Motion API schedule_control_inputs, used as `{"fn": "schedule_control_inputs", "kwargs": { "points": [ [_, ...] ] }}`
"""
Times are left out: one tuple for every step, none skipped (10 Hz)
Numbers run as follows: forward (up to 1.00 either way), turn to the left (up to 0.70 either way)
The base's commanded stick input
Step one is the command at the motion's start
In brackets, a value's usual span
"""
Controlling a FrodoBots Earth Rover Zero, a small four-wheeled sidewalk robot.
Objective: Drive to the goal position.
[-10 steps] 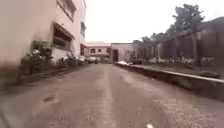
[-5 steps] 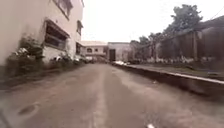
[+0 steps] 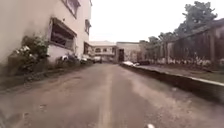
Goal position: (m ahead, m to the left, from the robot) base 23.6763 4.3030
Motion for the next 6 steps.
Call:
{"fn": "schedule_control_inputs", "kwargs": {
  "points": [
    [1.00, 0.12],
    [1.00, 0.12],
    [1.00, 0.12],
    [1.00, 0.12],
    [1.00, 0.12],
    [1.00, 0.12]
  ]
}}
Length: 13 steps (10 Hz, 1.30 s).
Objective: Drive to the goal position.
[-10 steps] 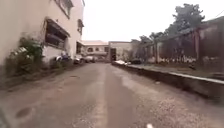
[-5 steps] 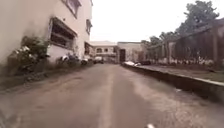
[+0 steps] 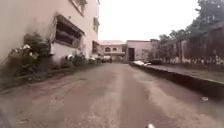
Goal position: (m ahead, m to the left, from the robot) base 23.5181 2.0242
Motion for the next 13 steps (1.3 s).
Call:
{"fn": "schedule_control_inputs", "kwargs": {
  "points": [
    [1.00, 0.12],
    [1.00, 0.12],
    [1.00, 0.12],
    [1.00, 0.12],
    [1.00, 0.12],
    [1.00, 0.12],
    [1.00, 0.12],
    [1.00, 0.12],
    [1.00, -0.06],
    [1.00, -0.28],
    [1.00, -0.28],
    [1.00, -0.28],
    [1.00, -0.28]
  ]
}}
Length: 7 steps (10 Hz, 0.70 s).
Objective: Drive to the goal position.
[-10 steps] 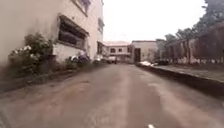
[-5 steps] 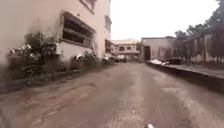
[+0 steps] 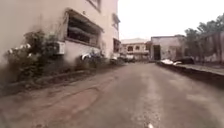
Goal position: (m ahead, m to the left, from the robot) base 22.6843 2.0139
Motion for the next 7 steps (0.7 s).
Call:
{"fn": "schedule_control_inputs", "kwargs": {
  "points": [
    [1.00, -0.28],
    [1.00, -0.28],
    [1.00, -0.28],
    [1.00, -0.28],
    [1.00, -0.28],
    [1.00, 0.12],
    [1.00, 0.12]
  ]
}}
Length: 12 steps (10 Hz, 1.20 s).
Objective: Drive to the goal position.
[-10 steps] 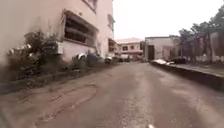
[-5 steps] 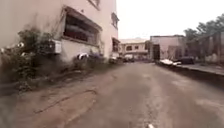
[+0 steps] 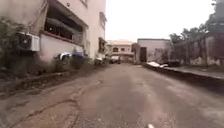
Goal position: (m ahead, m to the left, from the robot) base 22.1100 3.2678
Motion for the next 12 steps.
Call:
{"fn": "schedule_control_inputs", "kwargs": {
  "points": [
    [1.00, 0.12],
    [1.00, -0.14],
    [1.00, -0.21],
    [1.00, 0.03],
    [1.00, 0.12],
    [1.00, 0.12],
    [1.00, 0.12],
    [1.00, 0.12],
    [1.00, 0.12],
    [1.00, 0.12],
    [1.00, 0.12],
    [1.00, 0.12]
  ]
}}
